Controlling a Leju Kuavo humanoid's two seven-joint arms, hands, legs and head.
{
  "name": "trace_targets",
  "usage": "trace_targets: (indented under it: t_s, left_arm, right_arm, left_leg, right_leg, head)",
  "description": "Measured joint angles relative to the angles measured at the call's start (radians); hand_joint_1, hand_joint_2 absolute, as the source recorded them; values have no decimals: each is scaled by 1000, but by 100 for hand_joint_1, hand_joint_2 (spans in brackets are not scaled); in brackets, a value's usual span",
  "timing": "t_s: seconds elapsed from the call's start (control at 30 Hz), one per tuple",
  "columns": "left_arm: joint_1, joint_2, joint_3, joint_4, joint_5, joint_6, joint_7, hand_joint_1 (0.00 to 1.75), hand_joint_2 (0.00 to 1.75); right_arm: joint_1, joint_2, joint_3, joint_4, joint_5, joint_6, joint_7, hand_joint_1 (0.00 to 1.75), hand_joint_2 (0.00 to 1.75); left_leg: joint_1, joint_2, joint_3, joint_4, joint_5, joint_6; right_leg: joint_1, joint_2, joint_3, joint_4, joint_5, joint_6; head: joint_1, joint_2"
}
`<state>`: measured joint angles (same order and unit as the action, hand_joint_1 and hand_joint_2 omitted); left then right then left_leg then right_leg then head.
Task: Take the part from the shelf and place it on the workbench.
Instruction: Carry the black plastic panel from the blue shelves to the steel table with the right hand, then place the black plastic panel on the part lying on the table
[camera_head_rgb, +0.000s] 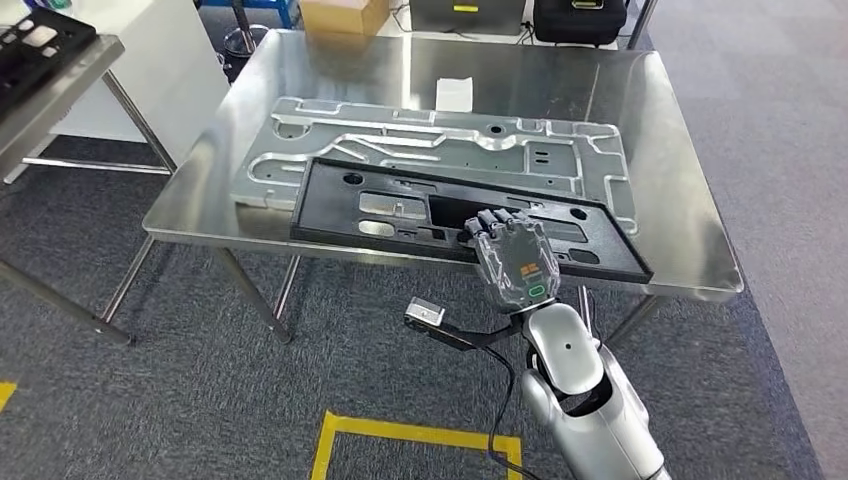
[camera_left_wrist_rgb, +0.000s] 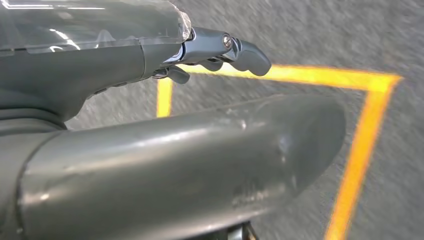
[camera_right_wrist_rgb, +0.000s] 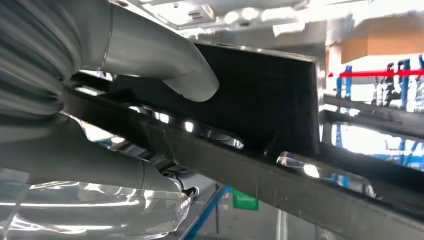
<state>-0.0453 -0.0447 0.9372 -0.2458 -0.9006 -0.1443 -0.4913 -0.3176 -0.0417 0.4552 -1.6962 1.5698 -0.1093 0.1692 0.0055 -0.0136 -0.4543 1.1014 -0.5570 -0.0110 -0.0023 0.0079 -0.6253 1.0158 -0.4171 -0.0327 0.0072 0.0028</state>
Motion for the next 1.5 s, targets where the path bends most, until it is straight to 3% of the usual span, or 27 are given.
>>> trace_targets:
  t_s: [0.1,0.17,0.2,0.27,0.33,0.43,0.5,0.57,0.63,0.67,0.7,0.77,0.83,0.87,0.9,0.97,1.03,1.07,1.13,1.2,1.23,1.27,1.33,1.37,1.4,1.5]
  left_arm:
    - [1,1,8,0,-2,-2,1,0,0]
    - [5,2,13,0,-2,-3,2,0,0]
    - [6,2,14,0,-2,-3,2,0,0]
    - [8,3,17,0,-2,-3,2,0,0]
    - [10,4,20,0,-3,-3,2,0,0]
    - [11,6,22,0,-8,-3,0,0,0]
    - [8,6,23,0,-13,-4,-3,0,0]
    - [6,6,25,0,-16,-5,-5,0,0]
    - [6,7,28,0,-20,-6,-6,0,0]
    - [7,7,30,0,-22,-7,-7,0,0]
    - [8,7,31,0,-24,-8,-8,0,0]
    - [9,7,33,0,-31,-10,-11,0,0]
    - [8,7,35,1,-36,-12,-13,0,0]
    - [7,7,37,1,-38,-12,-14,0,0]
    - [6,8,37,1,-40,-12,-15,0,0]
    - [4,9,38,1,-45,-13,-18,0,0]
    - [1,11,38,1,-49,-14,-20,0,0]
    - [1,12,39,1,-51,-14,-20,0,0]
    - [2,13,39,1,-53,-15,-21,0,0]
    - [6,13,40,1,-53,-12,-20,0,0]
    - [7,14,40,1,-54,-9,-20,0,0]
    - [8,14,41,1,-54,-6,-19,0,0]
    - [11,16,44,1,-56,1,-17,0,0]
    - [12,17,45,1,-58,4,-15,0,0]
    - [12,18,46,1,-59,7,-15,0,0]
    - [7,19,46,1,-65,13,-14,0,0]
  right_arm:
    - [-12,-9,5,10,0,6,-4,175,175]
    - [-12,-14,7,17,0,9,-9,175,175]
    - [-12,-17,8,20,0,9,-12,175,175]
    - [-13,-20,8,26,0,9,-15,175,175]
    - [-14,-24,8,34,0,10,-17,175,175]
    - [-16,-29,8,46,0,13,-26,175,175]
    - [-20,-33,6,55,-1,14,-35,175,175]
    - [-23,-37,2,65,-3,15,-43,175,175]
    - [-24,-40,-3,78,-6,16,-49,175,175]
    - [-24,-42,-6,86,-8,18,-53,175,175]
    - [-24,-44,-10,95,-12,19,-57,175,175]
    - [-24,-49,-21,114,-19,22,-67,175,175]
    - [-28,-55,-33,138,-27,23,-75,175,175]
    - [-29,-57,-39,150,-30,23,-79,175,175]
    - [-32,-59,-45,162,-34,23,-83,175,175]
    - [-37,-61,-59,183,-41,22,-88,175,175]
    - [-47,-62,-74,206,-50,20,-93,175,175]
    - [-50,-62,-81,218,-54,18,-95,175,175]
    - [-54,-62,-90,241,-61,15,-101,175,175]
    - [-51,-62,-97,262,-66,12,-105,175,175]
    - [-49,-62,-101,272,-67,10,-106,175,175]
    - [-48,-62,-104,281,-68,9,-107,175,175]
    - [-45,-61,-107,300,-68,6,-108,175,175]
    - [-44,-60,-109,310,-68,4,-108,175,175]
    - [-43,-60,-112,318,-69,3,-108,175,175]
    - [-43,-59,-125,331,-70,0,-109,175,175]
  left_leg:
    - [2,4,-125,164,-67,-12]
    - [4,5,-182,183,-98,-13]
    - [4,6,-193,151,-80,-11]
    - [3,6,-188,33,33,-2]
    - [-2,6,-181,-46,110,8]
    - [-2,4,-160,-71,117,25]
    - [2,4,-138,-78,119,39]
    - [3,5,-123,-80,111,45]
    - [3,4,-113,-80,98,46]
    - [3,4,-105,-80,90,45]
    - [3,3,-95,-80,81,43]
    - [3,3,-71,-81,62,39]
    - [3,3,-53,-85,47,30]
    - [4,3,-46,-89,43,25]
    - [3,4,-38,-92,43,18]
    - [3,5,-30,-83,45,6]
    - [4,6,-61,-15,48,-2]
    - [5,7,-98,44,41,-6]
    - [6,7,-189,159,-4,-15]
    - [6,7,-248,185,-44,-18]
    - [6,7,-256,153,-33,-15]
    - [5,7,-254,99,7,-10]
    - [1,7,-246,-19,135,5]
    - [-1,6,-244,-52,184,11]
    - [-4,5,-244,-66,210,16]
    - [-2,5,-230,-76,207,32]
  right_leg:
    - [0,0,36,-4,-29,-10]
    - [0,3,64,-4,-53,-8]
    - [0,4,80,-4,-65,-6]
    - [1,4,110,-3,-89,-1]
    - [3,7,130,-2,-113,10]
    - [6,9,148,10,-122,31]
    - [4,6,139,50,-131,42]
    - [0,2,78,147,-169,54]
    - [-4,0,-7,246,-210,60]
    - [-5,-1,-35,261,-210,60]
    - [-5,-2,-47,244,-188,60]
    - [-3,-4,-29,129,-89,53]
    - [5,-7,-10,36,-23,41]
    - [10,-8,-7,16,-11,34]
    - [14,-8,-5,11,-18,26]
    - [11,-5,17,-6,-19,10]
    - [6,-5,46,-18,-28,-2]
    - [5,-5,59,-23,-35,-6]
    - [5,-5,83,-25,-53,-10]
    - [5,-3,111,-25,-75,-9]
    - [5,-2,128,-25,-87,-7]
    - [5,-1,144,-25,-100,-4]
    - [8,1,168,-20,-126,3]
    - [9,2,174,-17,-138,9]
    - [9,4,177,-16,-148,15]
    - [7,4,186,-17,-171,36]
  head:
    - [-1,0]
    - [-1,0]
    - [-1,0]
    - [-1,0]
    - [-1,0]
    - [-1,0]
    - [3,0]
    - [7,0]
    - [7,0]
    - [7,0]
    - [7,0]
    - [8,0]
    - [6,0]
    - [5,0]
    - [4,0]
    - [4,0]
    - [2,0]
    - [1,0]
    - [-1,0]
    - [-1,0]
    - [-1,0]
    - [-1,0]
    - [-1,0]
    - [-2,0]
    - [-2,0]
    - [-2,0]
